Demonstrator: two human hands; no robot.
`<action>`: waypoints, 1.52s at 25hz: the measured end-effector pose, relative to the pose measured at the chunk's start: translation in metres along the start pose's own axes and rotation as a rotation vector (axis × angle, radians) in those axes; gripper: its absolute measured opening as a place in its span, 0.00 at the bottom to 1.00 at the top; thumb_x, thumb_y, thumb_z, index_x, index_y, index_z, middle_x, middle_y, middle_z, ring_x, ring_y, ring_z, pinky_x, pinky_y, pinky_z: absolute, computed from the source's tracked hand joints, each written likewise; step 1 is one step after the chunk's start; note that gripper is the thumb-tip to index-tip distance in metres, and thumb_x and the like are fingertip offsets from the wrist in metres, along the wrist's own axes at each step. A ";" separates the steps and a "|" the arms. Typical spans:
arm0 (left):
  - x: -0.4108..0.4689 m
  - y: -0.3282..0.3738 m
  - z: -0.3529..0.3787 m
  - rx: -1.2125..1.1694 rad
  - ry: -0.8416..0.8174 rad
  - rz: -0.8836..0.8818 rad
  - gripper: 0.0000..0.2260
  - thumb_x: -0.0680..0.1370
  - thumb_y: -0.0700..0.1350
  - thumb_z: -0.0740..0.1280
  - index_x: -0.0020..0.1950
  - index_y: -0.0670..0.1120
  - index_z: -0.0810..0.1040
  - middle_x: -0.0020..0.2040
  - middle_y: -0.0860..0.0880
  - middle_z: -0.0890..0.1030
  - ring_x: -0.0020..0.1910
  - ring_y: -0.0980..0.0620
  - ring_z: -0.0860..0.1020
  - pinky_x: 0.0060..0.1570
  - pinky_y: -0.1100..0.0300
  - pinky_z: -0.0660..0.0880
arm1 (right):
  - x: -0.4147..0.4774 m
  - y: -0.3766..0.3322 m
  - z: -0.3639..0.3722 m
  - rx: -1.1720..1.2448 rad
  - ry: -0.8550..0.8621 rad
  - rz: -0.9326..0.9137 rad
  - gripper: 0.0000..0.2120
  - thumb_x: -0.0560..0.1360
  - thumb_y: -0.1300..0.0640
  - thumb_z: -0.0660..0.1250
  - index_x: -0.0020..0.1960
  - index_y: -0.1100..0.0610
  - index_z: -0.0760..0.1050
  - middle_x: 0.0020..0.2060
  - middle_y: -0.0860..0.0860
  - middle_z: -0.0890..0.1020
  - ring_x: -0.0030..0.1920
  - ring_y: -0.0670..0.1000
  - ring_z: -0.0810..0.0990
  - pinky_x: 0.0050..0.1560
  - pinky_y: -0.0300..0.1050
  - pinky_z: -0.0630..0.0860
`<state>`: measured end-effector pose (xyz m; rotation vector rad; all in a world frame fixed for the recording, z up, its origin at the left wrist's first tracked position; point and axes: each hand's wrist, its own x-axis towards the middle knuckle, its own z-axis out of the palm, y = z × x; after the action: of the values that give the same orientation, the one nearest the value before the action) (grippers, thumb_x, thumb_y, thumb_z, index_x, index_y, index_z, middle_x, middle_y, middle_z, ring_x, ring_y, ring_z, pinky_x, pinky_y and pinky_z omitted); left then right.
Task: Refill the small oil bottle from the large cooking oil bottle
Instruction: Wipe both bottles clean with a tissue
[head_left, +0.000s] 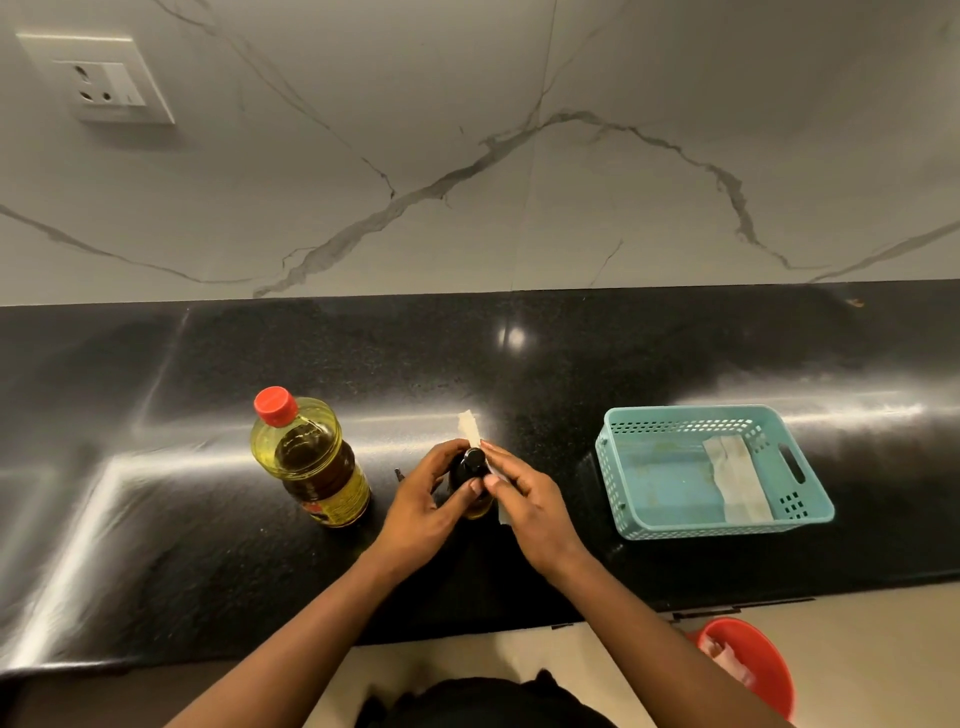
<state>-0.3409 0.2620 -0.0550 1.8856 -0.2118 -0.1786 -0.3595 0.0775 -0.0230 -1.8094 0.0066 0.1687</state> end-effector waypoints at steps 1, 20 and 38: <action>-0.001 -0.001 0.000 0.010 0.005 -0.006 0.20 0.84 0.49 0.73 0.75 0.57 0.75 0.69 0.60 0.82 0.72 0.60 0.78 0.75 0.48 0.76 | -0.001 0.000 -0.005 -0.083 0.023 -0.010 0.21 0.81 0.65 0.66 0.72 0.54 0.80 0.70 0.46 0.81 0.71 0.35 0.77 0.77 0.48 0.72; -0.006 -0.004 0.009 -0.050 0.099 -0.111 0.17 0.80 0.51 0.75 0.69 0.58 0.81 0.63 0.58 0.87 0.66 0.58 0.83 0.69 0.43 0.79 | 0.060 -0.112 -0.009 -1.402 -0.689 -0.342 0.08 0.79 0.60 0.71 0.57 0.52 0.85 0.49 0.52 0.82 0.48 0.55 0.83 0.51 0.55 0.84; -0.012 0.012 0.020 0.007 0.210 -0.080 0.28 0.79 0.41 0.77 0.70 0.66 0.71 0.61 0.65 0.84 0.62 0.63 0.83 0.59 0.66 0.80 | 0.056 -0.114 -0.011 -1.413 -0.752 -0.358 0.09 0.78 0.56 0.70 0.56 0.54 0.86 0.47 0.53 0.86 0.47 0.57 0.85 0.49 0.54 0.82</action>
<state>-0.3583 0.2427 -0.0501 1.9057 0.0060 -0.0330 -0.2926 0.0994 0.0827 -2.9423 -1.2293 0.7091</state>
